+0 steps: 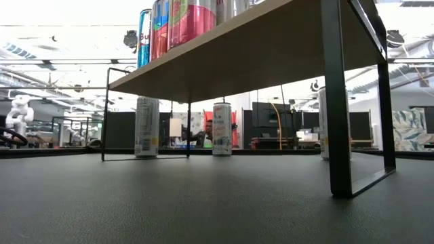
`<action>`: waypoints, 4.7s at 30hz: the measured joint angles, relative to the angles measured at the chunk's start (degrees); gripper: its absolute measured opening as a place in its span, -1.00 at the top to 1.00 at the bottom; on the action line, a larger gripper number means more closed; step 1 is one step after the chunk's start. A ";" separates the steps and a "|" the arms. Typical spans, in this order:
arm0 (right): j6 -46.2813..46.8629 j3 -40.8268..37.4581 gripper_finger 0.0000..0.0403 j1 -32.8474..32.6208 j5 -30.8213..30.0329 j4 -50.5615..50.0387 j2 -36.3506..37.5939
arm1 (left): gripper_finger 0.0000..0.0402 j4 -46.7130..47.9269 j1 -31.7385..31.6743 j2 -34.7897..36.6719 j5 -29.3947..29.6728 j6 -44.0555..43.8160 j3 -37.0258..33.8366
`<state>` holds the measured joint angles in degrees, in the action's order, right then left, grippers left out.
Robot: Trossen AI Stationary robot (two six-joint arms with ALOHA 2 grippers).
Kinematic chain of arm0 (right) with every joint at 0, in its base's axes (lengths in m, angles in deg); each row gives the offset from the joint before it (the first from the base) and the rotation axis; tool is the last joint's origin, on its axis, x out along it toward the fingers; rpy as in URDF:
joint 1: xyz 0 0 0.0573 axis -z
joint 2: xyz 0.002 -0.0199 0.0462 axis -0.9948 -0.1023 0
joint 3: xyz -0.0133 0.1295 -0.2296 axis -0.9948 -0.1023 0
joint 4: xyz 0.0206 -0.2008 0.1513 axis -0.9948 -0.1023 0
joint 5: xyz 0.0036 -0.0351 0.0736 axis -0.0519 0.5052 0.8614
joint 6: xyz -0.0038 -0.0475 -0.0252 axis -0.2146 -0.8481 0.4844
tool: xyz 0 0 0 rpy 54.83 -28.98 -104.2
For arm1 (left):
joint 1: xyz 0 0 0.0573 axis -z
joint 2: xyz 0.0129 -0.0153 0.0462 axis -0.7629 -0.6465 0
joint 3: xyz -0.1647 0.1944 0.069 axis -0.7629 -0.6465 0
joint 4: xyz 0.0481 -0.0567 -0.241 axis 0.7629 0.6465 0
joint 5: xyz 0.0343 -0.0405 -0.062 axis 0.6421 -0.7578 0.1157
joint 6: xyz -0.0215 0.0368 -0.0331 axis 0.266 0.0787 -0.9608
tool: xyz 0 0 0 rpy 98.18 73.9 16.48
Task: Place canned beverage on shelf
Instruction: Adjust the soda cans on the shelf, then put the left white soda can on the shelf
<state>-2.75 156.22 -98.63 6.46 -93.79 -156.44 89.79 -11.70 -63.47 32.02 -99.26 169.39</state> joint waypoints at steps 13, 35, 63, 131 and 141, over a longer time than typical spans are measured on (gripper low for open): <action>-6.74 0.00 0.87 1.92 -2.46 12.43 3.60 | 0.82 -22.31 -2.42 1.01 3.02 12.64 -13.66; -15.66 0.00 0.87 1.94 -2.43 10.69 3.88 | 0.82 -38.28 -16.80 -4.51 -6.55 29.73 -15.10; -15.98 -0.02 0.87 2.14 -2.44 10.14 6.77 | 0.82 -33.61 -18.84 -4.06 -9.07 32.86 -14.94; -4.55 0.98 0.87 2.18 -0.46 6.38 6.71 | 0.82 -15.46 -13.11 4.20 -15.91 32.27 5.54; 8.07 5.64 0.87 3.88 -4.56 2.89 6.81 | 0.82 -13.47 -14.00 12.35 1.16 30.32 5.59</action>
<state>5.32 161.86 -94.75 1.90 -90.90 -149.63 76.33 -25.70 -51.12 33.18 -68.94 174.97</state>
